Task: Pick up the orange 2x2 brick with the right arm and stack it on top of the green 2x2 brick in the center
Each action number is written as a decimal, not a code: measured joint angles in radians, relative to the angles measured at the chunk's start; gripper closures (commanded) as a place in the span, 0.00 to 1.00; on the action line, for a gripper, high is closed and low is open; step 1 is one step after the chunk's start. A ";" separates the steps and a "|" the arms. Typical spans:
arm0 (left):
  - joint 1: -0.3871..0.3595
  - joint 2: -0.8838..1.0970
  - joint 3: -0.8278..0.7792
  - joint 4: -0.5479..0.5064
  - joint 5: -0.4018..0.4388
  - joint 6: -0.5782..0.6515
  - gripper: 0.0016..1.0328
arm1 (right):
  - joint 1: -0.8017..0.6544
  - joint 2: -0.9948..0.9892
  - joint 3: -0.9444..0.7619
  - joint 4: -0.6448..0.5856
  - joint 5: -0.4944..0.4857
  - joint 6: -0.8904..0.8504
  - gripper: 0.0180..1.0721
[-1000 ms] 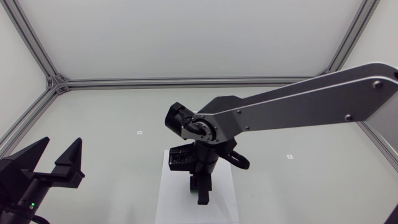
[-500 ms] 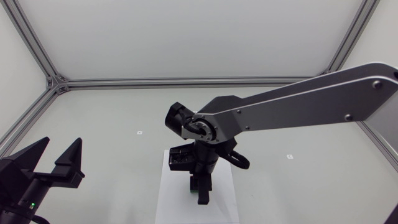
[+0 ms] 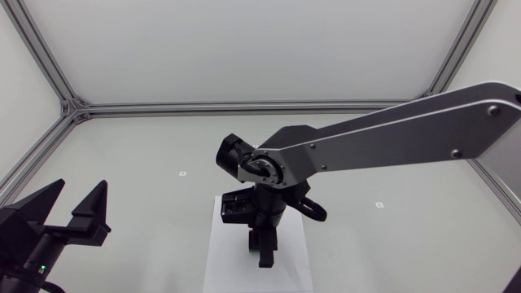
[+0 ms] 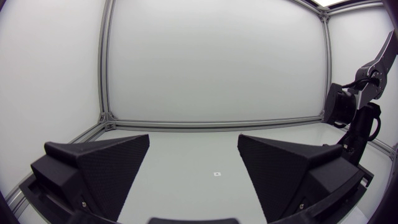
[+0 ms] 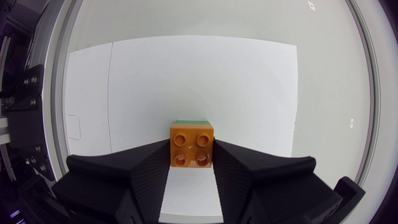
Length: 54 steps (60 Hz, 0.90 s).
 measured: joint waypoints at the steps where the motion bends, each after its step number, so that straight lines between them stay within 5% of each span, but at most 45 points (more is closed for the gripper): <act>1: 0.000 0.000 0.000 0.000 0.000 0.000 0.04 | 0.000 0.000 0.000 0.000 0.000 0.000 0.53; 23: 0.000 0.000 0.000 0.000 0.000 0.000 0.04 | 0.000 0.006 -0.011 0.003 -0.004 0.001 0.42; 54: 0.000 0.000 0.000 0.000 0.000 0.000 0.04 | -0.016 0.002 -0.011 0.018 -0.003 0.008 0.15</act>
